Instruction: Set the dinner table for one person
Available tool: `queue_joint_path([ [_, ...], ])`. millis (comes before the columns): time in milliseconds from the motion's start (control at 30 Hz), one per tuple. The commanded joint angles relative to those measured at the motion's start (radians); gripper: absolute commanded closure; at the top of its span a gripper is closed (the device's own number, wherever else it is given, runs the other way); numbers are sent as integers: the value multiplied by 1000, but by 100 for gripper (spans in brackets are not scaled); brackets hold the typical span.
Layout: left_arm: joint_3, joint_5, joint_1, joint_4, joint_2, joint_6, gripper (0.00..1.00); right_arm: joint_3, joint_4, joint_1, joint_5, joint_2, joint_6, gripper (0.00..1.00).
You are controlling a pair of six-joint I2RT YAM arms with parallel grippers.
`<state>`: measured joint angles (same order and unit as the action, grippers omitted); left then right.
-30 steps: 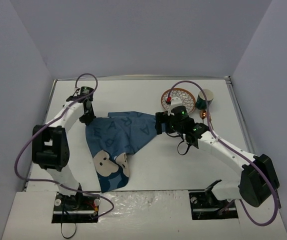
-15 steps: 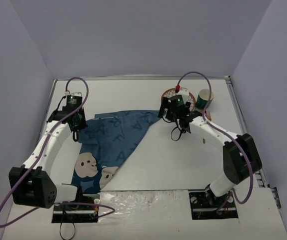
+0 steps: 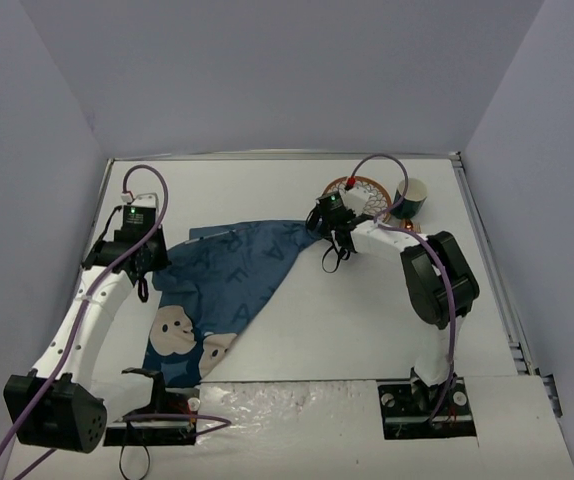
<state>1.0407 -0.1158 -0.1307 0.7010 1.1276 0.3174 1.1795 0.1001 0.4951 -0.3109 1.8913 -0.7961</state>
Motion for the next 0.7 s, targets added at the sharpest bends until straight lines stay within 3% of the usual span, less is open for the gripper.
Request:
queue_joint_path([
  [0,-8,17,-1,-10,-45,6,100,67,39,16,-114,10,-137,17],
  [467,-65,16,-1,12,-146,32,100,112,66,16,-108,107,-224,19],
  [667,-76,9,-1,19,-163,37,100,106,74,8,-98,140,-242,29],
])
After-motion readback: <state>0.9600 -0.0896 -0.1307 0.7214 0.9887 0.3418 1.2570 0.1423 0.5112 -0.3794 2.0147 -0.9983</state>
